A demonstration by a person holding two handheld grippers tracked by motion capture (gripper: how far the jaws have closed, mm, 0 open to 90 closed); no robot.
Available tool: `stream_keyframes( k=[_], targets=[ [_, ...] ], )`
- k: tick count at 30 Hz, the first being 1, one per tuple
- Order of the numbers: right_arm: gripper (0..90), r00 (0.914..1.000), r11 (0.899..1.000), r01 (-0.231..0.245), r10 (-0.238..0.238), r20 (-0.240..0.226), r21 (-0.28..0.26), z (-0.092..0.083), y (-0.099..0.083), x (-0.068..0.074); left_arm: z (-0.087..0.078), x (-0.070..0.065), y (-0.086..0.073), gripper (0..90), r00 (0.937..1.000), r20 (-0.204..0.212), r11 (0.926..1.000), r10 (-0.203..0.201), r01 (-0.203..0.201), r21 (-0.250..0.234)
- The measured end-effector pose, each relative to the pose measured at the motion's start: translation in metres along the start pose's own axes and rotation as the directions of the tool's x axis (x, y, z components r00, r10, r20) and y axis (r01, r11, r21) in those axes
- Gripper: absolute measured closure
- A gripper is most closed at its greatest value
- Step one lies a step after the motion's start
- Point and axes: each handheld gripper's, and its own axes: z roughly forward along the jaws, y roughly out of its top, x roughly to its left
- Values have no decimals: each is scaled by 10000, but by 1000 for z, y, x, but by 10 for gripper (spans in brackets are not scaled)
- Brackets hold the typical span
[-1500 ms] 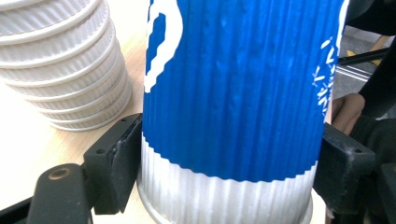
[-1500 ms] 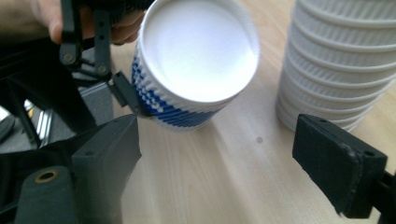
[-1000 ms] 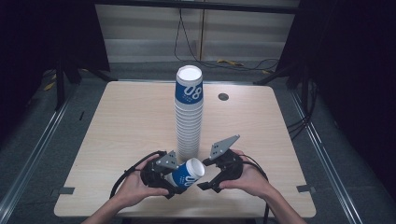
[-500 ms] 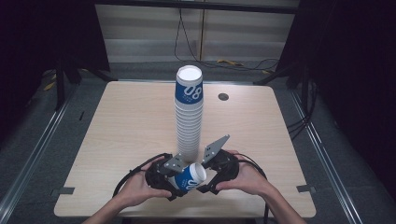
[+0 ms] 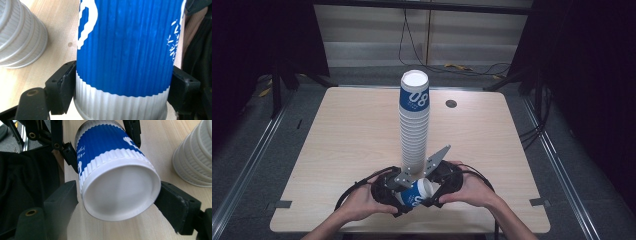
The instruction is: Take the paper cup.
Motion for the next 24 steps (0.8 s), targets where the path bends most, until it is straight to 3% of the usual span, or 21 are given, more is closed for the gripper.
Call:
stream_keyframes(
  k=[9,18,24],
  targets=[
    [234,9997,9997,216,-217,-81,-77,4,5,3,2,-5,3,206,9993,8,9992,365,-365,132],
    [261,9982,9988,480,-479,-354,14,10,6,2,2,-5,1,206,9993,5,9991,371,-371,219],
    [278,9977,9977,672,-672,-123,-31,8,6,6,1,-7,-1,202,9991,-131,9992,394,-394,30]
  ],
)
